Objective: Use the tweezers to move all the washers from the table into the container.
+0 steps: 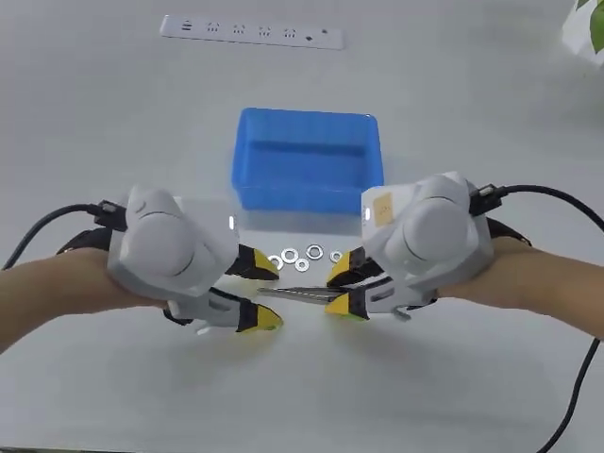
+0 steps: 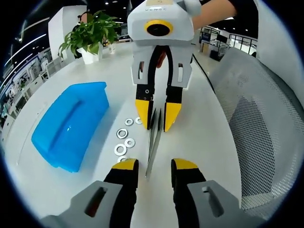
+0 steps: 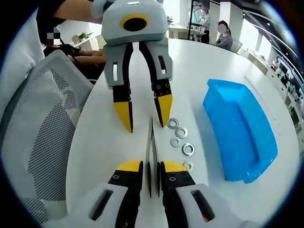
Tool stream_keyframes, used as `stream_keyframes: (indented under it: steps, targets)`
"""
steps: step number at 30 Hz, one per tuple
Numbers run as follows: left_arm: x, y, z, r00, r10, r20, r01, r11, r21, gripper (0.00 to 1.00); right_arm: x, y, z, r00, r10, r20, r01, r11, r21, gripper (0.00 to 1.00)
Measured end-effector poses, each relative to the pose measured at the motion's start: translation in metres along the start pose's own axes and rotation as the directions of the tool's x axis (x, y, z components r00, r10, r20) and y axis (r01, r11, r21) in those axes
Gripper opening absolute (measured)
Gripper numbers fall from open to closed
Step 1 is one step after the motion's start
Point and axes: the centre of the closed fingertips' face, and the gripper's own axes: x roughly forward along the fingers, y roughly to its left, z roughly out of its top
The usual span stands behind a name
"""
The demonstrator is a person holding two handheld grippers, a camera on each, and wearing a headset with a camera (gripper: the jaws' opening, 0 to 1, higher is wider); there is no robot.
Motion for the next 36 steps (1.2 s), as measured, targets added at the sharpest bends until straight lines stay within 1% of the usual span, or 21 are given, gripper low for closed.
stream_keyframes:
  steps: [2,4,5,6,8,10,12,14,15,16,17,19,23,25,26,29,31,32,34,35,36]
  targets:
    - [0.001,0.003,0.001,0.9999,0.007,-0.01,-0.007,1.0,0.015,0.28,-0.001,0.001,0.0,1.0,0.0,0.001,0.0,1.0,0.001,0.15]
    - [0.002,0.005,0.002,0.9997,0.012,-0.019,-0.012,1.0,0.001,0.26,-0.001,0.0,0.0,1.0,-0.004,0.006,0.004,1.0,0.001,0.14]
    - [0.002,0.007,0.002,0.999,0.026,-0.035,-0.026,1.0,0.002,0.22,-0.001,0.0,0.0,0.9999,-0.007,0.009,0.007,1.0,0.002,0.13]
    - [0.002,0.005,0.002,0.9992,0.014,-0.036,-0.014,1.0,-0.002,0.19,-0.001,-0.001,0.0,0.9999,-0.011,0.011,0.01,1.0,0.005,0.12]
    - [0.003,0.006,0.002,0.9985,0.018,-0.052,-0.017,1.0,0.023,0.16,-0.001,-0.001,0.0,0.9998,-0.016,0.014,0.016,1.0,0.02,0.11]
    - [0.003,0.004,0.002,0.9982,0.0,-0.06,0.002,0.999,0.037,0.14,-0.001,0.0,0.0,0.9997,-0.017,0.016,0.017,1.0,0.022,0.11]
    - [0.005,0.003,0.003,0.9978,-0.001,-0.066,0.004,0.999,0.038,0.11,0.0,0.001,0.001,0.9997,-0.018,0.015,0.017,1.0,0.021,0.11]
    - [0.006,0.006,0.004,0.9971,0.012,-0.075,-0.008,0.999,0.054,0.07,0.0,0.003,0.002,0.9997,-0.02,0.011,0.02,1.0,0.017,0.1]
    - [0.005,0.005,0.003,0.9964,0.012,-0.085,-0.007,0.999,0.054,0.07,0.001,0.003,0.002,0.9997,-0.025,0.006,0.025,1.0,0.0,0.09]
    - [0.003,0.006,0.002,0.9935,0.014,-0.113,0.001,0.992,0.13,0.06,0.001,0.002,0.002,0.9993,-0.036,0.006,0.036,0.999,-0.004,0.08]
    - [0.003,0.006,0.002,0.9913,0.024,-0.129,0.0,0.983,0.186,0.06,0.001,0.003,0.002,0.999,-0.044,0.008,0.044,0.999,-0.008,0.08]
    - [0.004,0.003,0.002,0.9877,0.035,-0.152,-0.008,0.984,0.178,0.05,0.001,0.003,0.002,0.9984,-0.056,0.005,0.056,0.998,-0.013,0.08]
    - [0.001,-0.001,0.0,0.9876,0.021,-0.156,0.003,0.989,0.149,0.05,0.002,0.006,0.003,0.9981,-0.062,0.001,0.062,0.998,-0.029,0.08]
    - [-0.004,-0.004,0.002,0.9888,0.015,-0.148,0.01,0.986,0.166,0.05,0.003,0.01,0.004,0.998,-0.063,0.0,0.063,0.997,-0.038,0.08]
    - [-0.007,-0.004,0.003,0.9892,0.017,-0.145,0.009,0.984,0.176,0.05,0.001,0.01,0.006,0.9974,-0.071,0.01,0.071,0.997,-0.035,0.08]
    - [-0.017,-0.003,0.008,0.9933,0.019,-0.114,0.0,0.987,0.162,0.05,-0.003,0.008,0.012,0.9925,-0.109,0.056,0.11,0.994,-0.009,0.08]
    - [-0.023,-0.005,0.012,0.9941,0.019,-0.106,0.002,0.981,0.195,0.05,-0.007,0.009,0.017,0.9884,-0.122,0.091,0.123,0.992,-0.014,0.08]
    - [-0.026,-0.003,0.014,0.9938,0.029,-0.108,-0.001,0.968,0.252,0.05,-0.008,0.009,0.019,0.9859,-0.13,0.105,0.133,0.991,-0.024,0.08]
    - [-0.032,-0.007,0.02,0.9941,0.026,-0.105,0.001,0.97,0.244,0.05,-0.011,0.01,0.021,0.9826,-0.142,0.12,0.148,0.988,-0.047,0.08]
    - [-0.034,-0.008,0.023,0.9947,0.026,-0.1,-0.001,0.968,0.249,0.05,-0.012,0.011,0.023,0.9807,-0.147,0.129,0.156,0.986,-0.065,0.08]
    - [-0.037,-0.008,0.029,0.9959,0.033,-0.084,-0.009,0.961,0.275,0.05,-0.014,0.011,0.024,0.9764,-0.16,0.145,0.172,0.982,-0.077,0.08]
